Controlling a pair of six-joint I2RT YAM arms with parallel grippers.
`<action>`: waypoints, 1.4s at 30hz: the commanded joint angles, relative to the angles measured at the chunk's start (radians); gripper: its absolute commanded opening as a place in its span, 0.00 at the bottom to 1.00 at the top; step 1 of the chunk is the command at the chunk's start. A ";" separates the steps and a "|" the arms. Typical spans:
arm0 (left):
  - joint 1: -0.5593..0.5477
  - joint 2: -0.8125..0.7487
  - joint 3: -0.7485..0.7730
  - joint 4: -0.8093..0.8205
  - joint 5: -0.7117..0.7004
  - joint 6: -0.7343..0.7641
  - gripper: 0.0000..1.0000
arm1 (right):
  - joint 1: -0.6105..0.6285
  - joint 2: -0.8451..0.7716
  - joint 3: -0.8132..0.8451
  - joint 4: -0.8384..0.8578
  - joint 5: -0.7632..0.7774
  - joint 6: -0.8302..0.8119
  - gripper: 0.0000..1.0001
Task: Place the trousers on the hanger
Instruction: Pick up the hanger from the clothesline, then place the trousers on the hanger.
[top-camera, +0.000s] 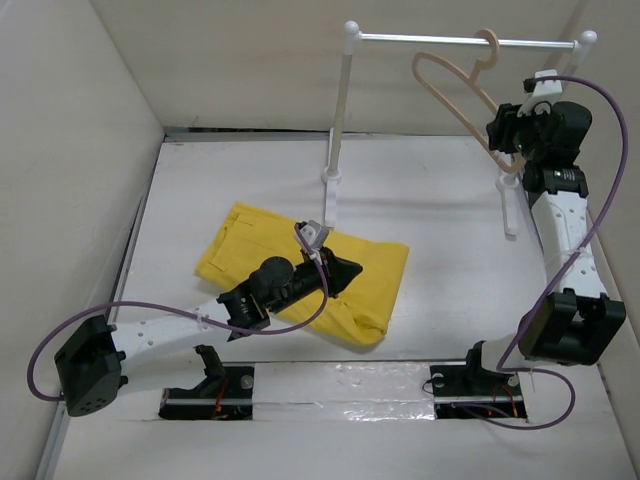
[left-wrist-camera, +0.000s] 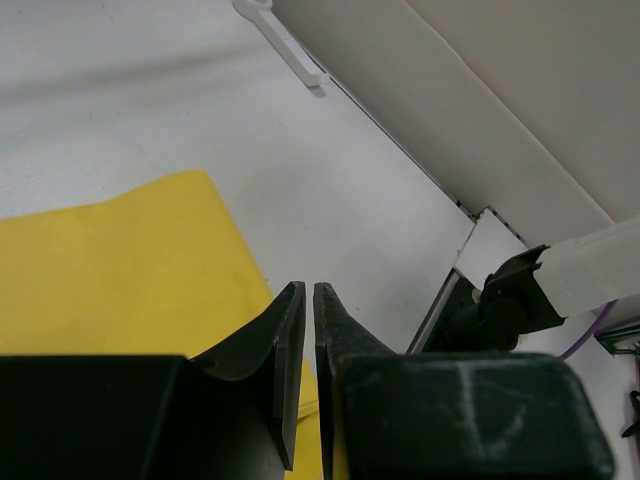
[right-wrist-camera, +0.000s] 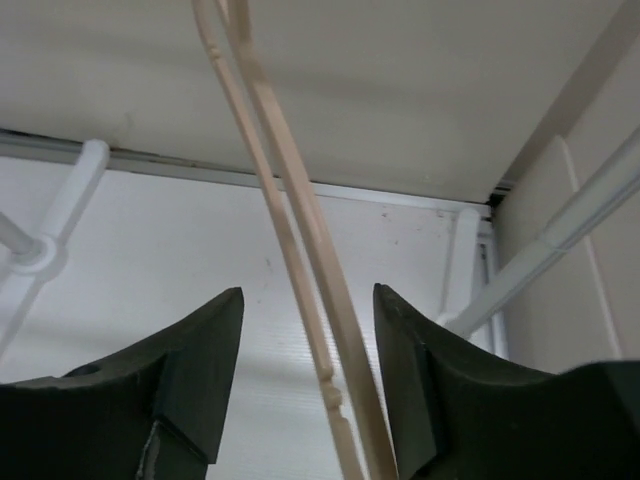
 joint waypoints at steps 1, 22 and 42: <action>-0.003 -0.015 -0.001 0.040 0.005 -0.005 0.07 | 0.007 -0.026 -0.033 0.106 -0.097 0.047 0.50; -0.003 0.027 0.012 0.039 -0.008 -0.001 0.38 | 0.172 -0.274 -0.246 0.275 0.133 0.129 0.00; 0.008 0.151 0.126 0.014 -0.045 0.001 0.60 | 0.538 -0.639 -0.878 0.198 0.665 0.303 0.00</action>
